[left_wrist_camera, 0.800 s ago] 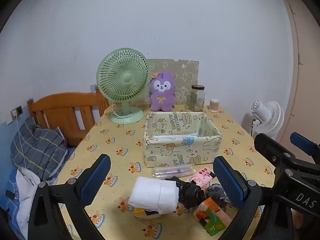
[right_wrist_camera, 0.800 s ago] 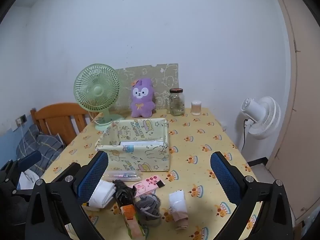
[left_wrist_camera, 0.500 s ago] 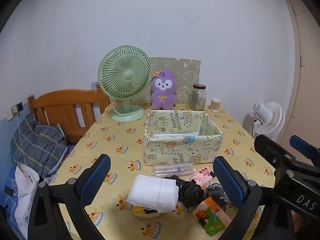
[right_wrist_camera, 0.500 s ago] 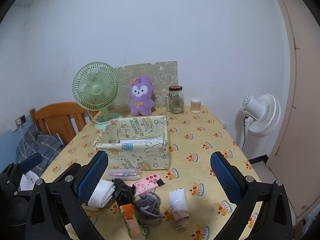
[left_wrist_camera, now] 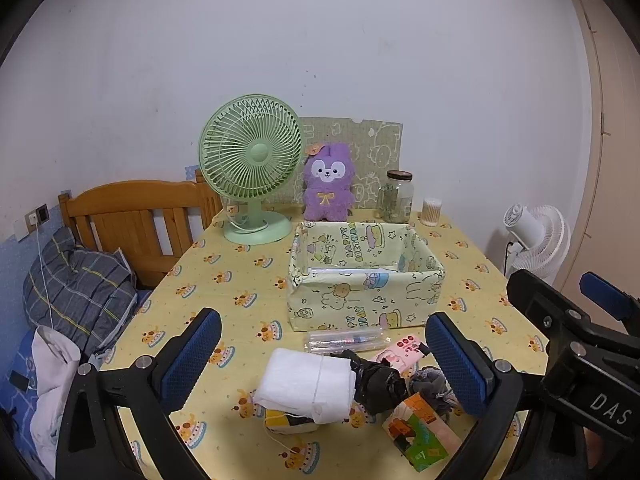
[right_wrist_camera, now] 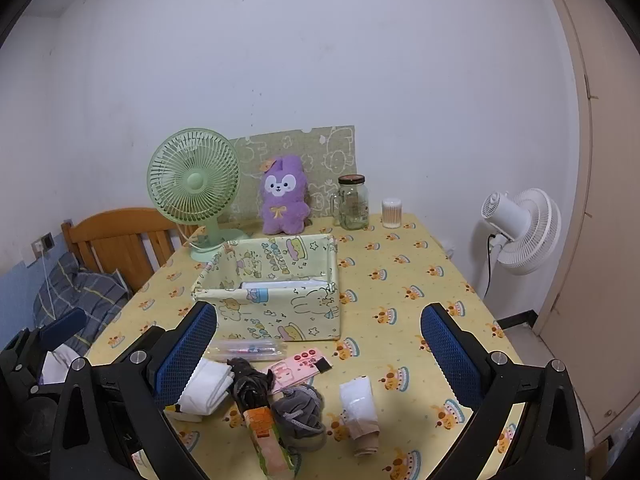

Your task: Organize soft objects

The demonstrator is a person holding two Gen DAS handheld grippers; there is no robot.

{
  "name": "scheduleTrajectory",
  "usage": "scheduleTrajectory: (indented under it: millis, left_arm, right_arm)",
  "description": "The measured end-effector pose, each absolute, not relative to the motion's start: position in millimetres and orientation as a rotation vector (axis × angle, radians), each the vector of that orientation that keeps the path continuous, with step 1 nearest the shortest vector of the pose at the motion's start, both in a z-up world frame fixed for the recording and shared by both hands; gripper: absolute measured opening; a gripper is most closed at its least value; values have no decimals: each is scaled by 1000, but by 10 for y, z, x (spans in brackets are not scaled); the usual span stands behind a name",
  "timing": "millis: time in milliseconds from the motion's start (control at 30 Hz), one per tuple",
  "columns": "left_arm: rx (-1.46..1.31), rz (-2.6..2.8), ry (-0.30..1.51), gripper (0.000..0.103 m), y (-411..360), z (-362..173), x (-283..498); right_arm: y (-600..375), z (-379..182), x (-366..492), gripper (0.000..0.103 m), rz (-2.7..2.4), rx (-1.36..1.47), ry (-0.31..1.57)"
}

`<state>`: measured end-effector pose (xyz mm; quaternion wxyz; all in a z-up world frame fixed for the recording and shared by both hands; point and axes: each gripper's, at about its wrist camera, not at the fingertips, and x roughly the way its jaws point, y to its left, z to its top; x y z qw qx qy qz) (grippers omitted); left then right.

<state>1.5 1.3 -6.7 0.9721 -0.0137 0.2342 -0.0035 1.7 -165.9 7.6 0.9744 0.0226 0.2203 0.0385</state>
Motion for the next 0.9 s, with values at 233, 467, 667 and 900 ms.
scheduleTrajectory:
  millis: [233, 467, 667, 900]
  left_arm:
    - [-29, -8, 469, 102, -11, -24, -12]
    - [-26, -7, 467, 102, -9, -29, -31]
    - [-28, -6, 468, 102, -11, -16, -43]
    - [-31, -8, 472, 101, -9, -15, -42]
  right_arm:
    - [-1675, 74, -1, 103, 80, 51, 441]
    - [-1677, 68, -15, 103, 79, 54, 441]
    - [-1671, 63, -18, 103, 79, 54, 440]
    - [-1669, 70, -18, 103, 78, 55, 440]
